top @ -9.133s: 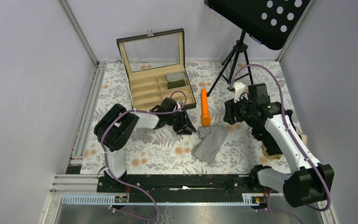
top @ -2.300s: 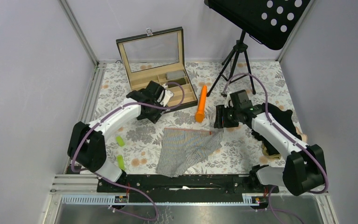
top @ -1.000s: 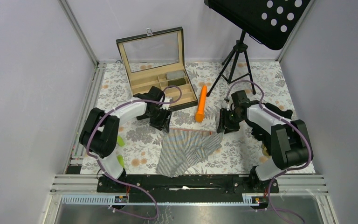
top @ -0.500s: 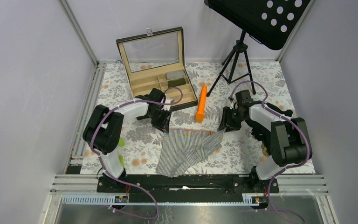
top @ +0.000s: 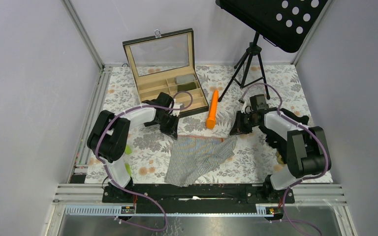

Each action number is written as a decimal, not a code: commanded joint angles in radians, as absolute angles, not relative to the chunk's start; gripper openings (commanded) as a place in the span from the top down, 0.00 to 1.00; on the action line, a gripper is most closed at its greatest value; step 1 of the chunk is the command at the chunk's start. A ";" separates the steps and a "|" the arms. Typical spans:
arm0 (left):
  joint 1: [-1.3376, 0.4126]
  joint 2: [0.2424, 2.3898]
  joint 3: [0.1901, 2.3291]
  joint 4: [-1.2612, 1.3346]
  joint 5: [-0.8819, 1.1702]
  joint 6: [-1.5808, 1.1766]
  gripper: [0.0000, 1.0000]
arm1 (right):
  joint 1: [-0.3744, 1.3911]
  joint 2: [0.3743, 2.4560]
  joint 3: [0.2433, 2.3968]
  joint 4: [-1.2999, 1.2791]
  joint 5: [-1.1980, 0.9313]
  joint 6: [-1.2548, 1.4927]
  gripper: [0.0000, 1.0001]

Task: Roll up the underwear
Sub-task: Flatten out the underwear at the center of the board.

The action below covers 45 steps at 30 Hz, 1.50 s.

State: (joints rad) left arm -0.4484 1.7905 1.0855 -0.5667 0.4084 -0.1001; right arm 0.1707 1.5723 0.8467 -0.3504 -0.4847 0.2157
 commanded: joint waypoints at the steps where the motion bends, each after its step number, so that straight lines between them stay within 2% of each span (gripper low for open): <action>1: -0.425 1.664 1.087 -0.567 0.441 -0.067 1.00 | 0.168 1.408 0.891 -0.265 -0.636 0.071 0.94; 6: -0.414 1.440 1.039 -0.621 0.421 -0.065 1.00 | 0.171 1.202 0.855 -0.152 -0.705 0.088 0.96; 11: -0.414 1.204 1.045 -0.694 0.382 -0.037 1.00 | 0.186 1.063 0.880 -0.223 -0.743 0.046 0.96; 16: -0.431 1.014 1.093 -0.701 0.200 -0.008 1.00 | 0.199 0.954 0.924 -0.202 -0.711 0.016 0.98; 21: -0.431 1.016 1.230 -0.802 0.150 0.089 1.00 | 0.200 0.941 0.984 -0.127 -0.688 0.050 0.99; 27: -0.442 0.983 1.318 -0.927 0.301 0.147 1.00 | 0.246 0.931 1.024 -0.124 -0.741 0.113 0.99; 34: -0.437 0.845 1.280 -1.070 0.375 0.126 1.00 | 0.295 0.751 0.983 -0.367 -0.860 0.079 0.98; 37: -0.407 0.820 1.280 -1.120 0.488 0.121 1.00 | 0.295 0.716 0.996 -0.445 -0.920 0.084 0.98; 40: -0.380 0.842 1.252 -1.079 0.576 0.071 1.00 | 0.295 0.731 0.990 -0.453 -0.938 0.122 0.98; 42: -0.370 0.901 1.226 -0.996 0.525 0.020 1.00 | 0.295 0.783 0.981 -0.419 -0.858 0.166 0.98; 44: -0.365 0.978 1.187 -0.885 0.457 0.003 0.85 | 0.294 0.854 0.968 -0.374 -0.725 0.213 0.99; 45: -0.365 1.025 1.165 -0.831 0.422 0.004 0.84 | 0.293 0.895 0.947 -0.351 -0.667 0.216 0.99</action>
